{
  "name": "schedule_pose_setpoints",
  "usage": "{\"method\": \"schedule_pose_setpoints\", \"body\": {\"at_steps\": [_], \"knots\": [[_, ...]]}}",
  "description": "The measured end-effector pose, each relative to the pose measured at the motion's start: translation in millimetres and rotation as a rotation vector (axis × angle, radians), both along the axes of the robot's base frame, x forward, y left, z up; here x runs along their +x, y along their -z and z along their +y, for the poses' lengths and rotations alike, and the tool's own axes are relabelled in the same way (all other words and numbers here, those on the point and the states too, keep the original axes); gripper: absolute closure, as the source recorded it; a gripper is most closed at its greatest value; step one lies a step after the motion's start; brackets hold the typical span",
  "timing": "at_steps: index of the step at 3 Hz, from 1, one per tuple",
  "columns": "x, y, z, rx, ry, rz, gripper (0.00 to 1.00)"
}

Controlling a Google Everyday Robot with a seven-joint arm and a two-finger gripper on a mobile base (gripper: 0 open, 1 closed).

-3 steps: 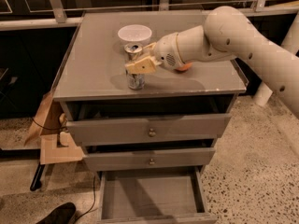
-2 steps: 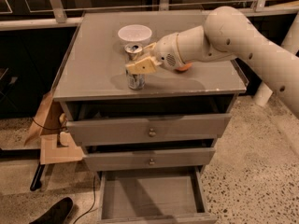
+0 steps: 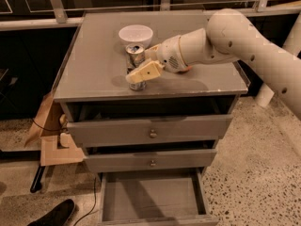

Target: Pick redbull can from bottom drawer and place on counter

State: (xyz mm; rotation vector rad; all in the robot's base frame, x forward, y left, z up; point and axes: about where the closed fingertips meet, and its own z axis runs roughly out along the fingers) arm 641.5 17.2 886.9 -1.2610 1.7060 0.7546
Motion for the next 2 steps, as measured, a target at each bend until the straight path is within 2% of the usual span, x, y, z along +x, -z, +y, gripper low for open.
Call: {"method": "schedule_pose_setpoints", "body": {"at_steps": [2], "knots": [[0.0,0.0,0.0,0.000,0.000,0.000,0.00]]}}
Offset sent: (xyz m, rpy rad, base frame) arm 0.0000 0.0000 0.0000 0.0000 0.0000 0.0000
